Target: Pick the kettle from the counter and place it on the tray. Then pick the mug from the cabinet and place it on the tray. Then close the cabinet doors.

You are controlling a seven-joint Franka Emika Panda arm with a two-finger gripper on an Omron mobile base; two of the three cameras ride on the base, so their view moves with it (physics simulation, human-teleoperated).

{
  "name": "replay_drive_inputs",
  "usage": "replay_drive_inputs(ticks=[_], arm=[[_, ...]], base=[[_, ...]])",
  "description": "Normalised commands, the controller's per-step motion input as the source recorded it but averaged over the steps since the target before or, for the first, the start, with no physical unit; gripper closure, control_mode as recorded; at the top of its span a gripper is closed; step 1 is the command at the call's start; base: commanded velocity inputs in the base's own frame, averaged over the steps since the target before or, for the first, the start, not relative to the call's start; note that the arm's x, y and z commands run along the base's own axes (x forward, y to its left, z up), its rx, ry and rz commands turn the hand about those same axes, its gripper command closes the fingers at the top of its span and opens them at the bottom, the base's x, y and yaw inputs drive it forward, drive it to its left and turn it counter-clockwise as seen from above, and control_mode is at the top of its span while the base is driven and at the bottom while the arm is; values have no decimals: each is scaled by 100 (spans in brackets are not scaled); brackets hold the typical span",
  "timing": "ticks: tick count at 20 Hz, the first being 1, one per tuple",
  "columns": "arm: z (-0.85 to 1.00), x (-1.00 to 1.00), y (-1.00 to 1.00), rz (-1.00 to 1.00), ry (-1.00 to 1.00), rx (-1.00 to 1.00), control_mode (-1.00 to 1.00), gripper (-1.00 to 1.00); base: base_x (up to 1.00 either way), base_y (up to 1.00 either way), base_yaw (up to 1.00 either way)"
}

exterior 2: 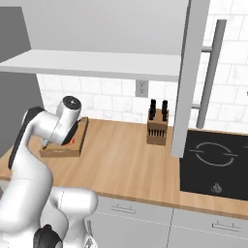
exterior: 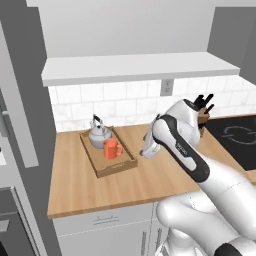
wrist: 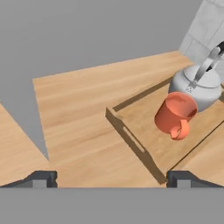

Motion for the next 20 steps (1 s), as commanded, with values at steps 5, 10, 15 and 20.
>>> replay_drive_inputs(ticks=[5,10,15,20], arm=[[31,-47,-48,-22,0,14,-100,-100],[44,-55,-67,-26,3,24,-100,-100],[11,-12,-44,-19,1,5,-100,-100],[0,0,-29,-12,0,0,-100,100]], base=[[0,0,0],[0,0,0],[0,0,0],[0,0,0]])
